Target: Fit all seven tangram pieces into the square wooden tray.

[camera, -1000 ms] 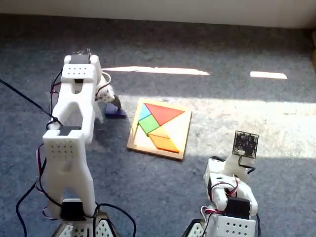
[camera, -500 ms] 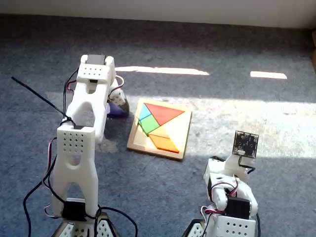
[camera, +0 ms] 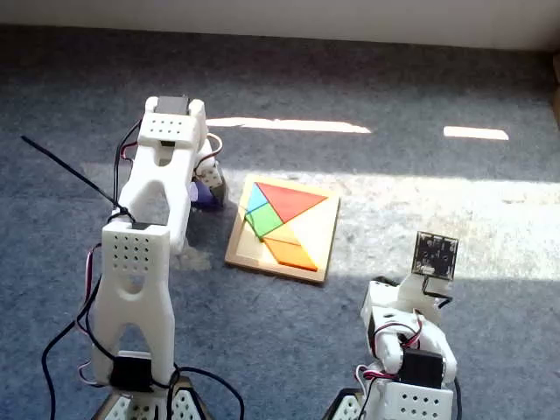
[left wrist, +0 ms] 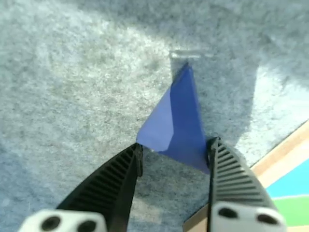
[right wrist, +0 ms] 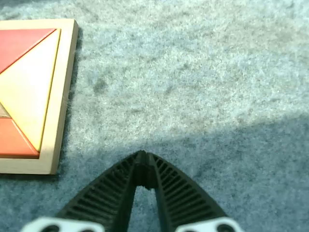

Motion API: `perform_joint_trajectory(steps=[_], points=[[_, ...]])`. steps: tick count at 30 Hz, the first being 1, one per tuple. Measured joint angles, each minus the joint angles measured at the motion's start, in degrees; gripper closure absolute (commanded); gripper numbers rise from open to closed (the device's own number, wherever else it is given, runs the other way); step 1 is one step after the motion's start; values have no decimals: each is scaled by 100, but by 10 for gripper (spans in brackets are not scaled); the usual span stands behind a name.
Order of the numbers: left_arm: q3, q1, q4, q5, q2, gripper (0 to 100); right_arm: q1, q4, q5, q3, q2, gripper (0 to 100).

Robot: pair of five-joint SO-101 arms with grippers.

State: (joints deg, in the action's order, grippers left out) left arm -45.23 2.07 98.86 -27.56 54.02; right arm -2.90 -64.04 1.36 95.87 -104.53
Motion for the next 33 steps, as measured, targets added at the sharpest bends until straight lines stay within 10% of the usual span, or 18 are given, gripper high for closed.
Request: perform_joint_trajectory(steps=[11, 33], points=[[0, 167, 9, 9, 0, 681, 0, 0, 0, 0, 0, 993], [-492, 123, -308, 255, 343, 921, 0, 0, 0, 0, 0, 993]])
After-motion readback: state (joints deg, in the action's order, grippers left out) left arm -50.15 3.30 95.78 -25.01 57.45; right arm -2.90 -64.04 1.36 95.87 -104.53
